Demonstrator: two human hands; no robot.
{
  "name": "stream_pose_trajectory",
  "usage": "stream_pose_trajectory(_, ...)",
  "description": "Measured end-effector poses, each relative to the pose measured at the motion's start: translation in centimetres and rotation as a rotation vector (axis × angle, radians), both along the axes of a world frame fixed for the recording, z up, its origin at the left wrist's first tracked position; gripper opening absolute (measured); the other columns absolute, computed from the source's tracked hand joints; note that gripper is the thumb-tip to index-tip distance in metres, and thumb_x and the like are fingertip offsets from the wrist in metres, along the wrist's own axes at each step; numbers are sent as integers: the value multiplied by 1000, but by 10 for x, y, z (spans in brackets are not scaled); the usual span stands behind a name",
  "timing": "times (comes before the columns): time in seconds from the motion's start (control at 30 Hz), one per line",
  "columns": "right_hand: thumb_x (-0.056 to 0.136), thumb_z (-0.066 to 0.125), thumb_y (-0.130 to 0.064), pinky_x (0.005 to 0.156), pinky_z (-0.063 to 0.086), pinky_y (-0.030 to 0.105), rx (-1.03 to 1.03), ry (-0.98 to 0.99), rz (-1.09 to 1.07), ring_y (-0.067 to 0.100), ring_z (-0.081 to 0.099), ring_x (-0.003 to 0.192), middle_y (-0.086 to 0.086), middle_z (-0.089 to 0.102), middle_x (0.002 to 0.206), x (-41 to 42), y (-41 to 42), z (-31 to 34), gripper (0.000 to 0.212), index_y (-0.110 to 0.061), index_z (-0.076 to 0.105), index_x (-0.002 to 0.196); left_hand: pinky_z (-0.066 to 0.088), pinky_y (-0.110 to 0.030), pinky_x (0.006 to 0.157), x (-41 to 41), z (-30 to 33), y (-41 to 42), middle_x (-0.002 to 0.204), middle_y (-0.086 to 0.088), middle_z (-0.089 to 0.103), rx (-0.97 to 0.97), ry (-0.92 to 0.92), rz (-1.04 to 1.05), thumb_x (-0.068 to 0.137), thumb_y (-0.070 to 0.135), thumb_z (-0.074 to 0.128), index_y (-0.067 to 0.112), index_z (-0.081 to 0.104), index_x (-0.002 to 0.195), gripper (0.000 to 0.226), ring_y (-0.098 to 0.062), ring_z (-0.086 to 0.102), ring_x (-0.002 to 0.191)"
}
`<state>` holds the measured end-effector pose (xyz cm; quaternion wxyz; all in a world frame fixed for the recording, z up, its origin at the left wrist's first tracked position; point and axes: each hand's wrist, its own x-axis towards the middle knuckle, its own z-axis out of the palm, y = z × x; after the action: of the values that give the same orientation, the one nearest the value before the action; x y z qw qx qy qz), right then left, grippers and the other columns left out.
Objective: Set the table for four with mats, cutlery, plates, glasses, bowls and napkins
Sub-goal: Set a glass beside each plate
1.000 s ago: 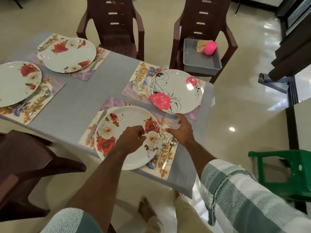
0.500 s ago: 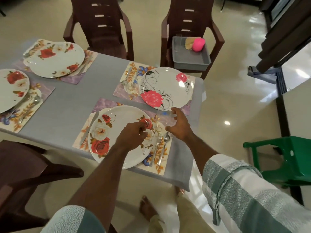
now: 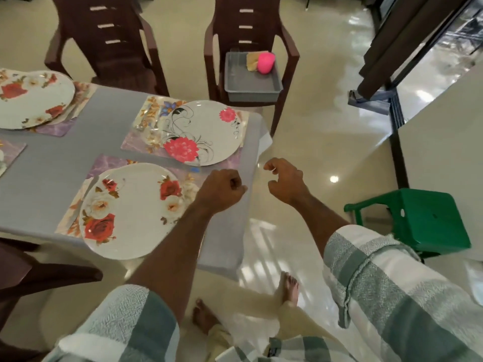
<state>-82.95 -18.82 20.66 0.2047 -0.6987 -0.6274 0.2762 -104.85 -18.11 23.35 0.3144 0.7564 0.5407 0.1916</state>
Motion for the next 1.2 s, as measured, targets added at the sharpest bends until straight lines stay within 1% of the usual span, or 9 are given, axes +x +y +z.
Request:
stream_pose_trajectory(0.2,73,60,-5,96,35,40,24,-13,-23,15,57,104,-12,60,113,120,17,4,42,-25,61,110,37,-23,62,133,3,28,67,7,57,32,96,-67,87,16,70,9,67,74,15,-17,58,65)
stream_pose_trajectory(0.4,73,59,-4,98,36,41,51,-45,22,16,57,104,-13,60,107,224,64,23,42,-25,64,109,43,-24,62,239,20,77,66,11,57,32,82,-51,90,20,67,20,60,71,20,-7,53,60)
stream_pose_trajectory(0.53,74,57,-5,98,37,42,39,-52,50,16,58,105,-10,64,112,260,112,31,41,-25,64,108,39,-20,61,268,30,122,65,17,56,24,55,9,90,14,65,25,56,69,25,-3,53,61)
stream_pose_trajectory(0.7,76,59,-6,96,37,41,36,-47,111,17,59,104,-8,65,112,280,197,28,36,-23,64,107,47,-24,64,286,26,201,76,2,68,42,33,70,89,11,63,17,63,74,17,-12,61,69)
stream_pose_trajectory(0.83,78,60,-7,97,37,40,52,-86,157,19,58,107,-8,65,113,288,285,17,36,-23,63,111,48,-20,64,299,7,283,76,7,65,53,-8,132,90,13,67,20,61,74,19,-6,59,67)
stream_pose_trajectory(0.9,84,62,-12,98,37,41,88,-123,180,21,58,114,-5,66,121,294,327,8,38,-21,63,121,56,-30,76,304,-7,328,89,5,68,30,-11,164,90,23,70,24,63,87,8,-10,63,79)
stream_pose_trajectory(0.93,86,63,-15,99,38,41,97,-148,191,22,57,117,-3,65,125,297,347,6,40,-20,62,126,56,-35,85,305,-15,350,105,3,69,-19,-10,181,91,30,70,25,64,102,14,-14,65,92)
stream_pose_trajectory(1.03,86,64,-21,99,47,46,182,-207,247,30,58,122,5,63,133,304,415,-5,49,-14,57,134,40,-49,112,307,-32,414,152,1,46,-149,100,163,91,49,66,27,39,149,68,-22,45,138)
stream_pose_trajectory(1.2,84,58,-33,105,46,54,113,-296,319,37,45,138,16,46,151,290,531,-26,69,-6,45,146,23,-53,121,293,-50,508,169,0,10,-159,241,176,95,48,61,21,12,160,86,-19,9,155)
